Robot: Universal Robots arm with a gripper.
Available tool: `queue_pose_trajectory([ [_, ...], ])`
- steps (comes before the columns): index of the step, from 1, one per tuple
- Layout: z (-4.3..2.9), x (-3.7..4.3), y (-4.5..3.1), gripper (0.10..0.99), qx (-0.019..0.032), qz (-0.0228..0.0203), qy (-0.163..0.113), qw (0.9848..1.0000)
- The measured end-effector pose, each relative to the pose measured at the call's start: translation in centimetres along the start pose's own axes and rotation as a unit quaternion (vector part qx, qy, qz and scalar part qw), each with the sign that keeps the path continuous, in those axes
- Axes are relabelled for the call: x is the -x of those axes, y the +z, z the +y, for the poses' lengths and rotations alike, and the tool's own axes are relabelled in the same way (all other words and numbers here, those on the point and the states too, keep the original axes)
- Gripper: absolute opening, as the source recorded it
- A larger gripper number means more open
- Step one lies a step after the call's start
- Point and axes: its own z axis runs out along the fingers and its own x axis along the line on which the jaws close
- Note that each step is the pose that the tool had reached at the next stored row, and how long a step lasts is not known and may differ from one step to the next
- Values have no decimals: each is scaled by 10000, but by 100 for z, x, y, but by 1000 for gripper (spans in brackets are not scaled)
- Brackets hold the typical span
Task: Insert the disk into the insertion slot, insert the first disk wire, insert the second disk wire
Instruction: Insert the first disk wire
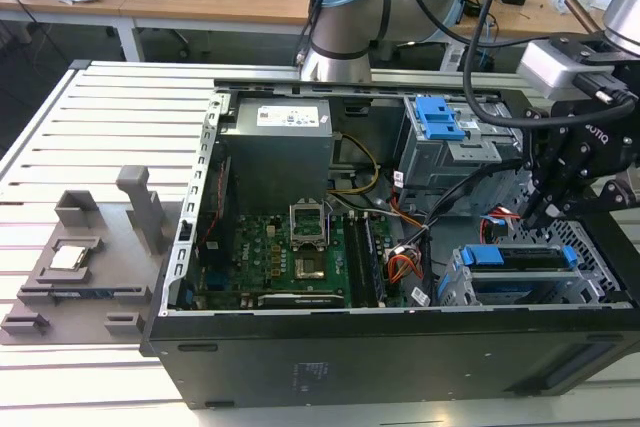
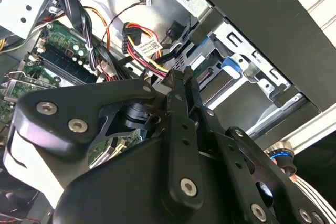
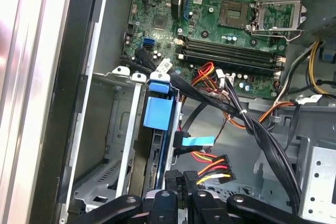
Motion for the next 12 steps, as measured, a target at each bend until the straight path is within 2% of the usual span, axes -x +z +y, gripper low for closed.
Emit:
queue_pose_trajectory([
  [9, 2, -4, 0, 169, 0, -1, 14, 10000],
  [10, 3, -4, 0, 169, 4, -3, 76, 10000],
  [12, 2, -4, 0, 169, 21, -17, 376, 9993],
])
